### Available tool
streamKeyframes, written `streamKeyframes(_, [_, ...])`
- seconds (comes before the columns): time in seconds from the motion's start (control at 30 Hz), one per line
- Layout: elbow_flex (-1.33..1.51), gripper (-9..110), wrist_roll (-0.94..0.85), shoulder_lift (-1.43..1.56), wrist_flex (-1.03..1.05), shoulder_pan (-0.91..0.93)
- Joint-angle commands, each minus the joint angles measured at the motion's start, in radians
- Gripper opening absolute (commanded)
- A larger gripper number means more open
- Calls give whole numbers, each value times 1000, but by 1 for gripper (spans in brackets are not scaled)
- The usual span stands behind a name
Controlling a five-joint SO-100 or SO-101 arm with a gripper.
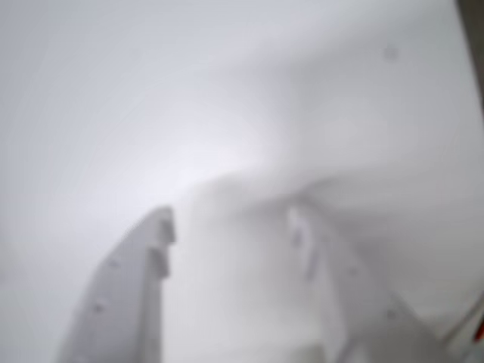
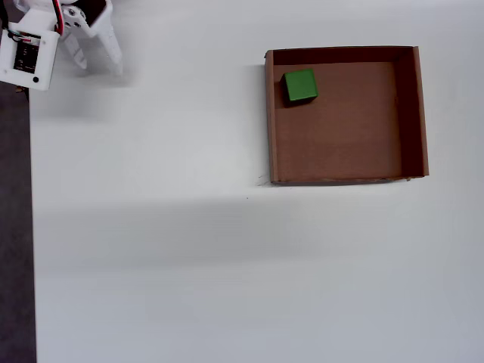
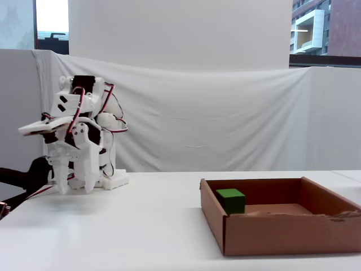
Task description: Grasp a green cube and put it in a box.
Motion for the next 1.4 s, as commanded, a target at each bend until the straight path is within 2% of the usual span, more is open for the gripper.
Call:
streamKeyframes(0.0, [-5,21,5,0,3,-8])
streamKeyframes(1.37, [-5,21,37,0,0,-8])
